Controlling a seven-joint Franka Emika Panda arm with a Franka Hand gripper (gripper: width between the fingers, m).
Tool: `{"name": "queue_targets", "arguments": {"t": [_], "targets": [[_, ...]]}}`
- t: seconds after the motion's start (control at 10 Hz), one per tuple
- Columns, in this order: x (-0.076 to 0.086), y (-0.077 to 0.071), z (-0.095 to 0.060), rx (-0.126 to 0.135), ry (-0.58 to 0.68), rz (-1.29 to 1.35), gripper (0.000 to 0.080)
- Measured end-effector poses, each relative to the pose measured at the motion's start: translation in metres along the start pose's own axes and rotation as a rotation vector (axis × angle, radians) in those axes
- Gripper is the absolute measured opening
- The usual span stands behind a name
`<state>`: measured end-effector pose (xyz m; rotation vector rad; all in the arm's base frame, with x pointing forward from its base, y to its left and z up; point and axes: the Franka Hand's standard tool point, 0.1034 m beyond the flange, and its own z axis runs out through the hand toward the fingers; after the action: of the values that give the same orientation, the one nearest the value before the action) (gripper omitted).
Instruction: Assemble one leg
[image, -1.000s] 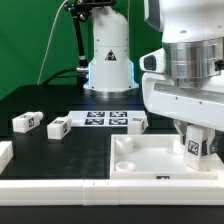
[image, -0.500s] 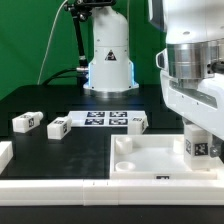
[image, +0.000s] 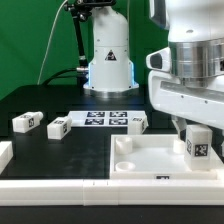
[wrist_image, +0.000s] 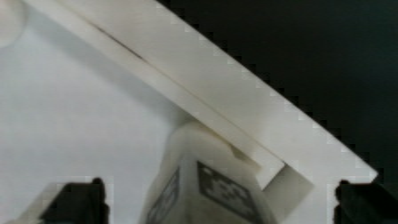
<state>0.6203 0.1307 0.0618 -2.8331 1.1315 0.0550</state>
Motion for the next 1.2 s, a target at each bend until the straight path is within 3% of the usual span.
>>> {"name": "queue_targets", "arguments": {"t": [0.3,0.5,0.9,1.0,1.1,1.2], "targets": [[0.0010,0.0035,-0.0002,-0.036,0.007,-0.324,0.0649],[0.0024,0.0069,0.0002,-0.075,0.013,-0.590,0.0649],[0.0066,0.0092,-0.0004,-0.076,0.008,-0.799,0.0649],[0.0067,0.0093,-0.0004,-0.077,0.008,-0.799,0.0563],[0.0067,0.0093,-0.0003,-0.077,0.008,-0.799,0.0426],[0.0067,0.0093,-0.0003,-0.077,0.008,-0.799,0.0426]]}}
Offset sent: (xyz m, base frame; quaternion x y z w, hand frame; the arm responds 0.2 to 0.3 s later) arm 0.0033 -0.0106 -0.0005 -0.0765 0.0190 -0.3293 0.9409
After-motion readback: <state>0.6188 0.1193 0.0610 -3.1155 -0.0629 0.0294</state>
